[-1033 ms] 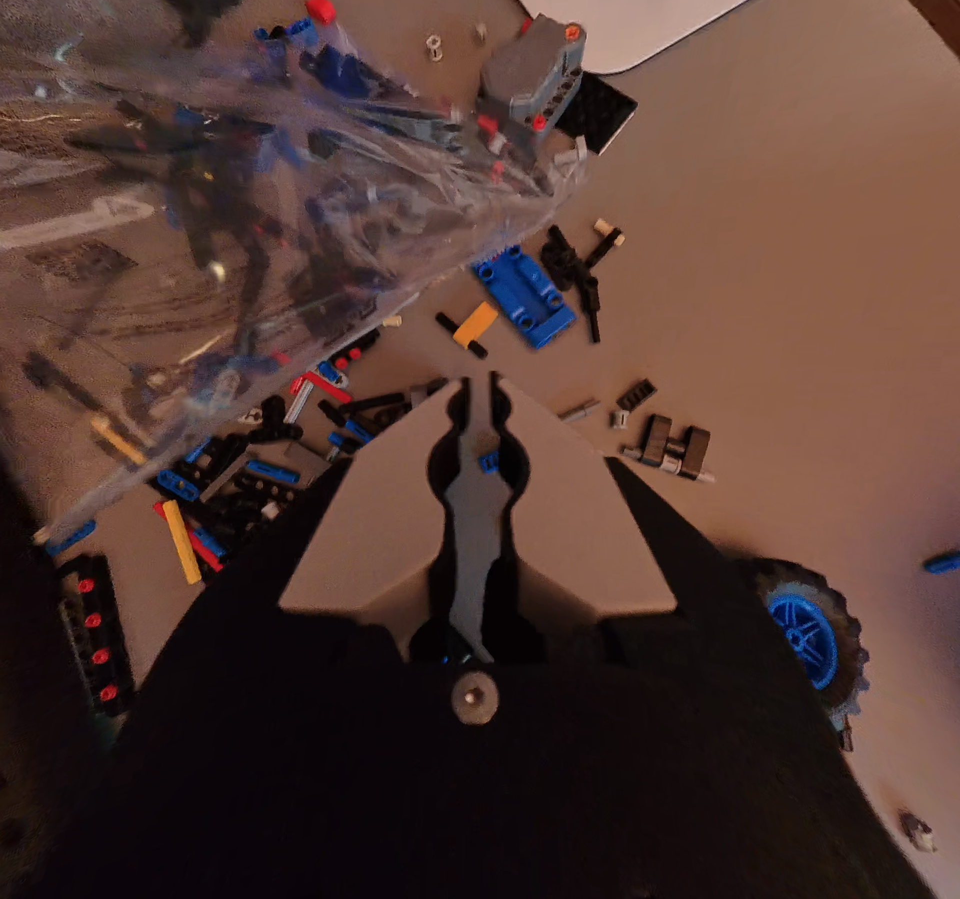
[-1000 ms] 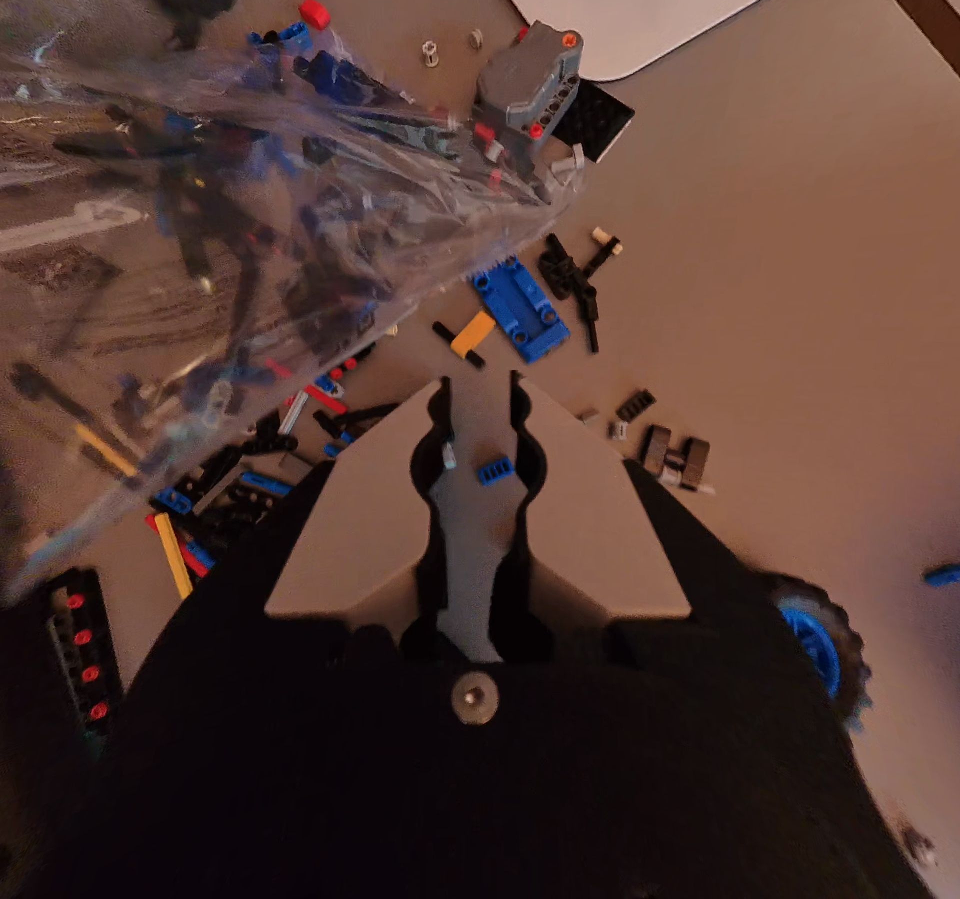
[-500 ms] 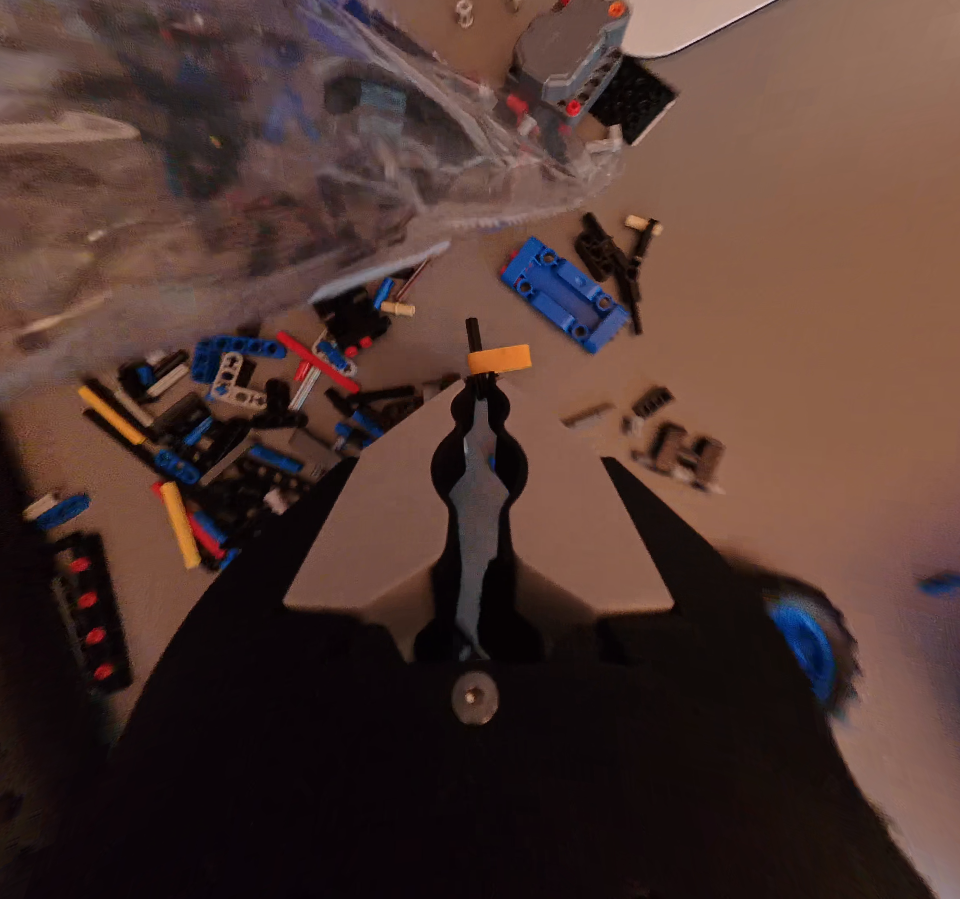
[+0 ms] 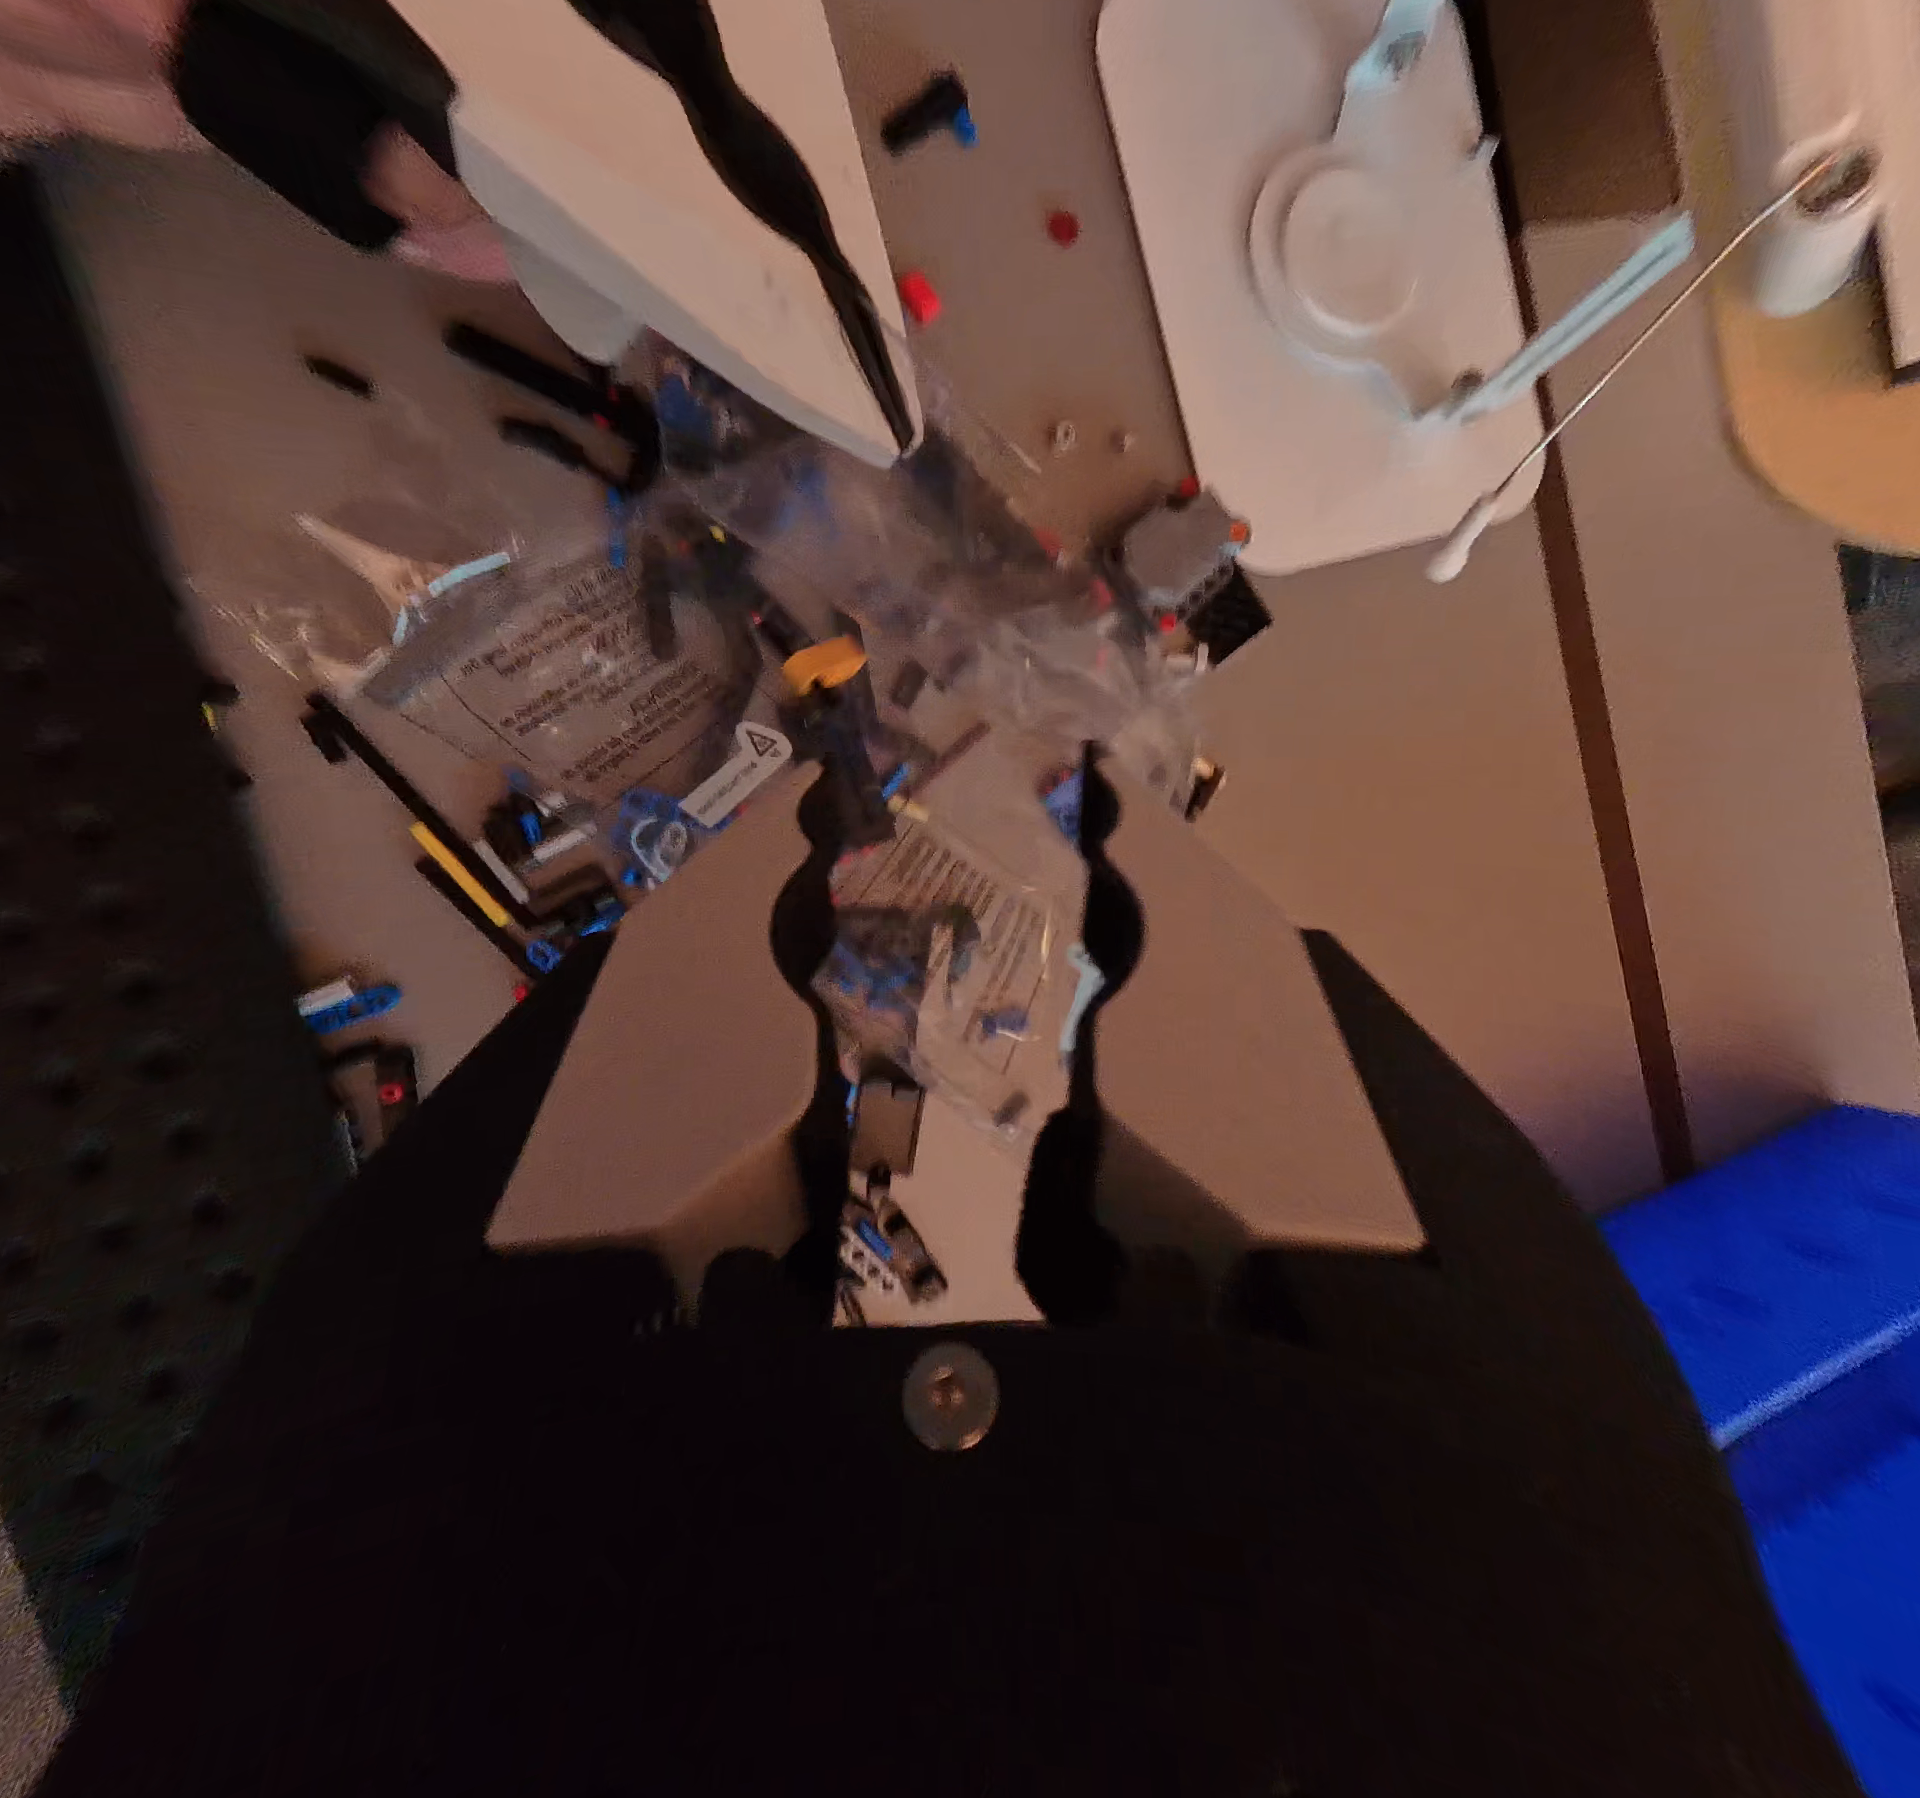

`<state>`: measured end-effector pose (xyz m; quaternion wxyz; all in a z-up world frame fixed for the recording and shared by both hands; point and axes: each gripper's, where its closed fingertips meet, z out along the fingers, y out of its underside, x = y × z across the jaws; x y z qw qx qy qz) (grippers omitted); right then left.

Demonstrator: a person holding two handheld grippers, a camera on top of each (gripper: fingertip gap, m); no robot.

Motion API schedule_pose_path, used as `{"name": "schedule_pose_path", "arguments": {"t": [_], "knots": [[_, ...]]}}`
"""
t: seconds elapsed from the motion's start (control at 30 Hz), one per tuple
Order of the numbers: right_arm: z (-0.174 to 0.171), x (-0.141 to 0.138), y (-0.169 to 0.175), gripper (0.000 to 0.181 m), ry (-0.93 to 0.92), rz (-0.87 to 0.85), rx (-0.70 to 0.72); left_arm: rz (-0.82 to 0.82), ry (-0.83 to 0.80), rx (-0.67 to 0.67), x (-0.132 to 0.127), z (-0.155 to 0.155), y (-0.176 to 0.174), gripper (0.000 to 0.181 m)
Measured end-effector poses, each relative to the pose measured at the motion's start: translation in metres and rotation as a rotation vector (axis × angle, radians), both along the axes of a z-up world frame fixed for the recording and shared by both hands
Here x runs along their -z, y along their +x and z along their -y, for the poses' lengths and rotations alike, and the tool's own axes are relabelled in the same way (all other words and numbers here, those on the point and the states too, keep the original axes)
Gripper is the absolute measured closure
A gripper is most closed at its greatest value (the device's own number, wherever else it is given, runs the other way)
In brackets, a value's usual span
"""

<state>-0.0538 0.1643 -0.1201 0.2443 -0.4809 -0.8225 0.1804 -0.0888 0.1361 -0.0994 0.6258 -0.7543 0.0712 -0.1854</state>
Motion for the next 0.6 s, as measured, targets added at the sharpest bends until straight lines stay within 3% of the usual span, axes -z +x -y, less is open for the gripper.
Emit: {"name": "schedule_pose_path", "arguments": {"t": [0.07,0.13,0.2,0.33,0.47,0.6], "knots": [[-0.001,-0.021,-0.003,0.158,-0.076,-0.131,-0.005,0.001,-0.001,-0.018,-0.001,0.001,-0.005,0.181],[-0.029,-0.049,-0.004,0.172,-0.125,-0.318,0.079,0.010,0.007,-0.031,-0.004,0.001,-0.009,0.181],[-0.064,-0.052,-0.002,0.165,-0.198,-0.386,0.160,0.003,0.012,-0.047,-0.007,0.001,-0.013,0.181],[-0.107,0.024,-0.007,0.121,-0.328,-0.199,0.235,0.004,0.024,-0.071,-0.009,0.002,-0.021,0.181],[-0.110,0.099,-0.022,0.115,-0.298,-0.011,0.179,0.008,0.036,-0.080,-0.012,0.002,-0.025,0.181],[-0.104,0.129,-0.032,0.126,-0.236,0.092,0.134,0.003,0.036,-0.078,-0.011,0.001,-0.025,0.181]]}}
